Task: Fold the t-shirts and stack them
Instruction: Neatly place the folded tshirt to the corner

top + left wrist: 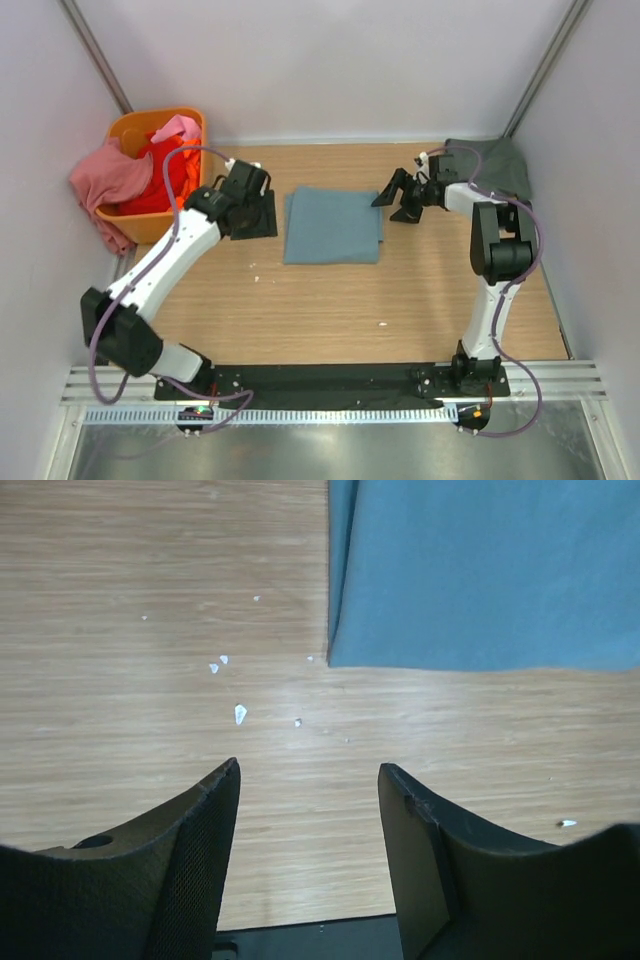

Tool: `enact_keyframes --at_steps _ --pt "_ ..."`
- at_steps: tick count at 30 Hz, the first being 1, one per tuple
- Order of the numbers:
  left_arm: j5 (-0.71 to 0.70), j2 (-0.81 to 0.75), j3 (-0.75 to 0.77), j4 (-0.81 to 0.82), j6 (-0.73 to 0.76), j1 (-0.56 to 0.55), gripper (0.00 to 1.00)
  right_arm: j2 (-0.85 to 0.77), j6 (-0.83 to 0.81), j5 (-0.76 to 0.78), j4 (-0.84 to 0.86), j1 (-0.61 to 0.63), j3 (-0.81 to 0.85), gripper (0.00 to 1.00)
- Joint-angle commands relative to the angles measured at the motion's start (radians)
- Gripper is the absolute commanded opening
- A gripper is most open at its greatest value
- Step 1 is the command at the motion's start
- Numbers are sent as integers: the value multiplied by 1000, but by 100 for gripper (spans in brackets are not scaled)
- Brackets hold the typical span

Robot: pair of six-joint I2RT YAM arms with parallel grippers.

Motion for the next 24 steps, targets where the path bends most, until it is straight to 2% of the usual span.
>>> enact_keyframes --at_steps 1,6,12,13,15,16,18,19,21,22,24 --pt "-94 -145 -78 30 12 -35 59 70 31 -8 87 -4 40 85" --pt "-154 -306 -227 39 -1 -35 59 145 82 15 151 -2 51 79" --pt "-186 -417 -275 -8 -29 -35 59 200 114 3 209 41 42 66" --pt "-193 -440 -273 -28 -32 -35 59 205 120 0 216 53 37 60" --pt "-213 -459 -275 -48 -28 -35 59 214 131 -9 240 62 25 54" --pt "-219 -472 -278 -62 -25 -35 60 217 146 -14 257 65 8 46" --pt "-230 -486 -287 -81 -25 -35 60 222 169 -25 318 67 -15 40" --pt "-229 -504 -290 -94 -25 -35 60 222 194 -41 338 67 -35 31" --pt "-221 -528 -316 -96 -20 -35 60 219 212 -60 390 67 -49 26" --pt "-223 -541 -327 -91 -14 -36 61 217 221 -77 400 67 -47 16" --pt "-229 -578 -351 -91 -8 -35 61 199 223 -88 389 67 -33 8"
